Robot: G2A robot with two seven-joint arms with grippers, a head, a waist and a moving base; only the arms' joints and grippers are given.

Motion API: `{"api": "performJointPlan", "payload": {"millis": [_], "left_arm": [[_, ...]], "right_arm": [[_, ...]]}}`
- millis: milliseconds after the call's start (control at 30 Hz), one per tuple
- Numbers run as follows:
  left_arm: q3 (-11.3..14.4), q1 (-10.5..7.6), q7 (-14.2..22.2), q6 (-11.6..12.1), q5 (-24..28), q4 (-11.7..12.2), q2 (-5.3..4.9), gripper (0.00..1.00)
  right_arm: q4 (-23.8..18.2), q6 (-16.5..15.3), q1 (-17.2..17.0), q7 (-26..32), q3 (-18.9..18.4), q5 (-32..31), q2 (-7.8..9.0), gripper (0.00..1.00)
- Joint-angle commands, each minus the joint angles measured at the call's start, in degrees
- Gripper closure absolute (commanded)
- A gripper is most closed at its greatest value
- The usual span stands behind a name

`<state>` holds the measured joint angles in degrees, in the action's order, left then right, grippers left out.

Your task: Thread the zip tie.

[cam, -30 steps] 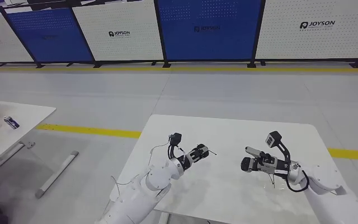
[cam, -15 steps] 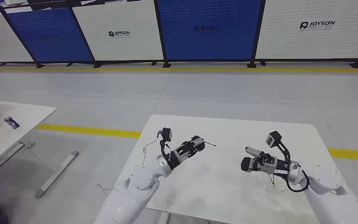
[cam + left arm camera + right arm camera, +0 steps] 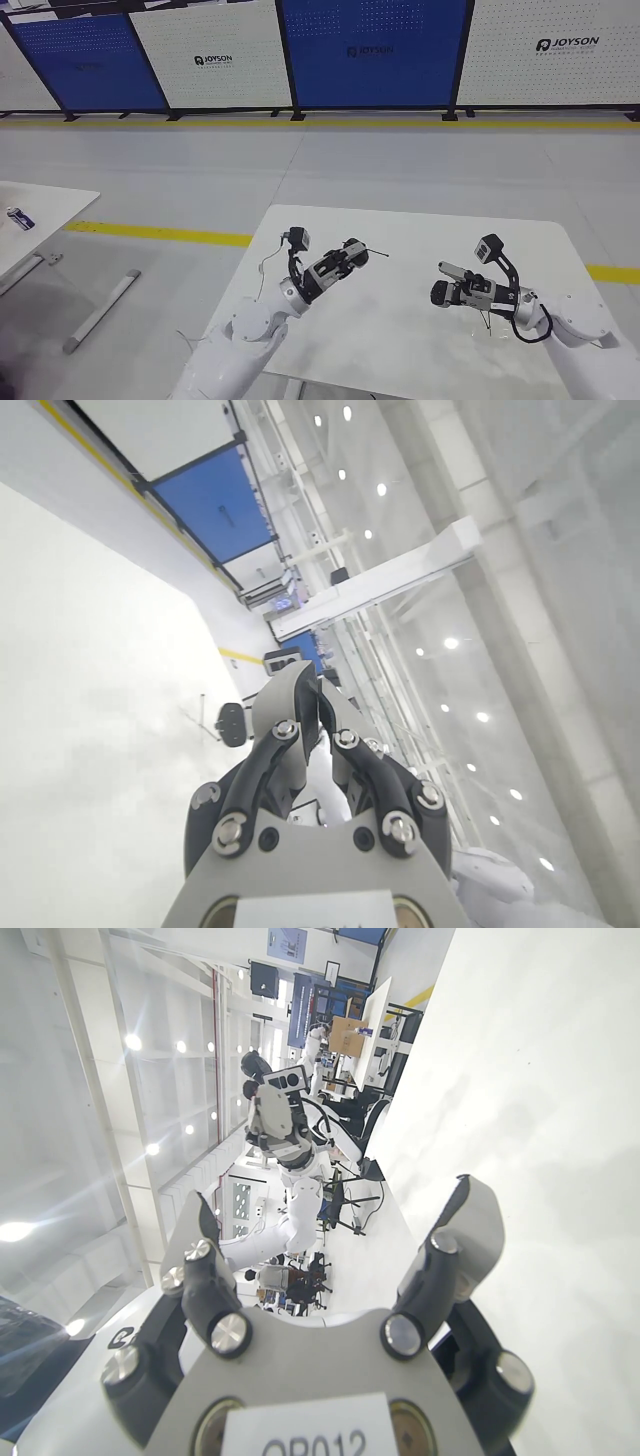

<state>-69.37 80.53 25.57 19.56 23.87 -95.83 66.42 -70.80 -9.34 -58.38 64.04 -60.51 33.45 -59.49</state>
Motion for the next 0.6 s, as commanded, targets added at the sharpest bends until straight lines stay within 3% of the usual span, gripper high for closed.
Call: {"api": "performJointPlan", "payload": {"millis": [0, 233, 433, 500, 567], "left_arm": [[-0.37, -0.04, 0.71, -0.08, 1.13, 0.12, -0.02, 1.00], [-0.33, -0.04, 0.52, -0.31, 0.84, 0.25, -0.02, 1.00], [4.12, -2.40, -6.21, -6.35, -15.04, 2.57, 0.39, 1.00], [5.91, -3.03, -8.05, -7.33, -21.50, 3.79, 0.51, 1.00], [7.02, -3.42, -7.58, -7.85, -24.28, 5.07, 0.55, 1.00]], "right_arm": [[0.00, 0.00, 0.00, 0.00, 0.00, 0.00, 0.00, 0.00], [0.00, 0.00, 0.00, 0.00, 0.00, 0.00, 0.00, 0.00], [0.00, 0.00, 0.00, 0.00, 0.00, 0.00, 0.00, 0.00], [0.00, 0.00, 0.00, 0.00, 0.00, 0.00, 0.00, 0.00], [0.00, 0.00, 0.00, 0.00, 0.00, 0.00, 0.00, 0.00]]}}
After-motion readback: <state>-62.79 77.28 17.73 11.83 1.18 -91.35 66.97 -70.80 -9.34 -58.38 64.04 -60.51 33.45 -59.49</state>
